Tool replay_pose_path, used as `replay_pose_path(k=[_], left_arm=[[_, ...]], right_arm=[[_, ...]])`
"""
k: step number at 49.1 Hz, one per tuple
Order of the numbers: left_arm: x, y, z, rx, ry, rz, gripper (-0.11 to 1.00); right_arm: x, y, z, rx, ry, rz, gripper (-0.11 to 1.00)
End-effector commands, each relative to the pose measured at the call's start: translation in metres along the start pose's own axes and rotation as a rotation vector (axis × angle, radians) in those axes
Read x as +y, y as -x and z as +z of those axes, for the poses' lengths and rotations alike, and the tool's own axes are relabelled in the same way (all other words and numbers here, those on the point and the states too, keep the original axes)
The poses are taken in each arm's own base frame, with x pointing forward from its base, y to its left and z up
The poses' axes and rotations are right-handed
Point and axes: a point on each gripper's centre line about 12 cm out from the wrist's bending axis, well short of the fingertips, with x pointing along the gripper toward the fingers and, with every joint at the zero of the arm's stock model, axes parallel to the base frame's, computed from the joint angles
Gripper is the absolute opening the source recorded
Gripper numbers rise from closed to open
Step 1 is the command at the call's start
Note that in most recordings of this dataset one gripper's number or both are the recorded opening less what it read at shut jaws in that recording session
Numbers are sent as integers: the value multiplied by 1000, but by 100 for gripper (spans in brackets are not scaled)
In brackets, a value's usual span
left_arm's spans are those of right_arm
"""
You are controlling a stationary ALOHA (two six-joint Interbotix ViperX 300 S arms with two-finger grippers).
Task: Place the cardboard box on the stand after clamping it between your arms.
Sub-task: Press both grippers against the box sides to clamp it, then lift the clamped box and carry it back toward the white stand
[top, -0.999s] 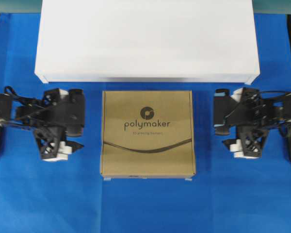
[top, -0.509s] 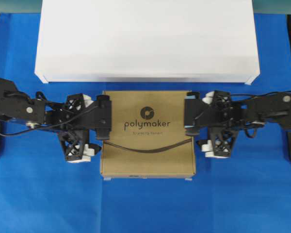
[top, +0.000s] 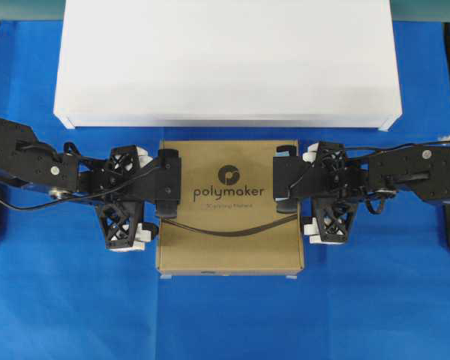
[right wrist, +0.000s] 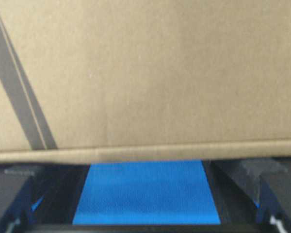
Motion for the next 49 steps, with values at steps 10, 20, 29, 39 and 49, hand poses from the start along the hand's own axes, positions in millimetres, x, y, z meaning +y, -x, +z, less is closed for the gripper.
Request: replay_pose_path(k=[10, 20, 29, 39, 49], left_arm=[[1, 22, 47, -124, 5, 4, 84], [3, 72, 90, -169, 11, 11, 83], [4, 134, 130, -226, 16, 16, 83], [7, 160, 143, -215, 15, 24, 83], [14, 154, 141, -194, 27, 36, 83]], right_arm=[[-2, 32, 47, -149, -38, 0, 97], [-3, 88, 77, -160, -54, 8, 97], [-4, 146, 97, -175, -53, 11, 97], [-5, 170, 106, -161, -52, 11, 97], [-11, 167, 106, -177, -72, 7, 97]])
